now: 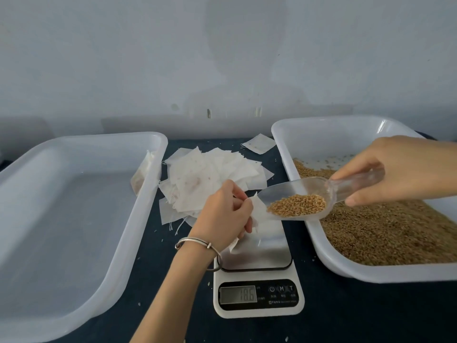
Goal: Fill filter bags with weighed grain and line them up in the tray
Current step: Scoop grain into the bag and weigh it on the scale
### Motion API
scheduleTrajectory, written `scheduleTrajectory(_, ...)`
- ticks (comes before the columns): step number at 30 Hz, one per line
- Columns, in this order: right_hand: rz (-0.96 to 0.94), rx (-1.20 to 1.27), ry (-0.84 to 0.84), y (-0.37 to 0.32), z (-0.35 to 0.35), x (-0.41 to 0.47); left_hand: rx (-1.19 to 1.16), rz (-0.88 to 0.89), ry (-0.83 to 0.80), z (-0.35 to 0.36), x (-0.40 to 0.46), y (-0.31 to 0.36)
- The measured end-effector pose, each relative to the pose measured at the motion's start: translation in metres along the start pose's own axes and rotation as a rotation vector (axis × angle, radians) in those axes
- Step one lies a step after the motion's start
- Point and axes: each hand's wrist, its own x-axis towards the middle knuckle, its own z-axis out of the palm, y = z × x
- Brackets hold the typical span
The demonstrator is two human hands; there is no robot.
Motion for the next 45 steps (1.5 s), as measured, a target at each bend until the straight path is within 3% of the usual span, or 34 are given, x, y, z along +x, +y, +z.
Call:
scheduleTrajectory(5,-0.049,-0.068,0.006,-0.007,-0.004,0.003,0.025,0.009,0.031,0.001,-0.002,0.000)
scheduleTrajectory(13,0.062,-0.082,-0.050,-0.011,-0.013,0.001,0.037,0.017,0.090,0.001,-0.001,-0.002)
scheduleTrajectory(24,0.084,-0.172,-0.079,-0.033,-0.018,-0.001,-0.151,-0.044,0.044,0.000,-0.001,-0.002)
scheduleTrajectory(45,0.097,-0.289,-0.146,-0.049,-0.025,0.001,-0.153,-0.028,0.039,0.004,-0.002,-0.002)
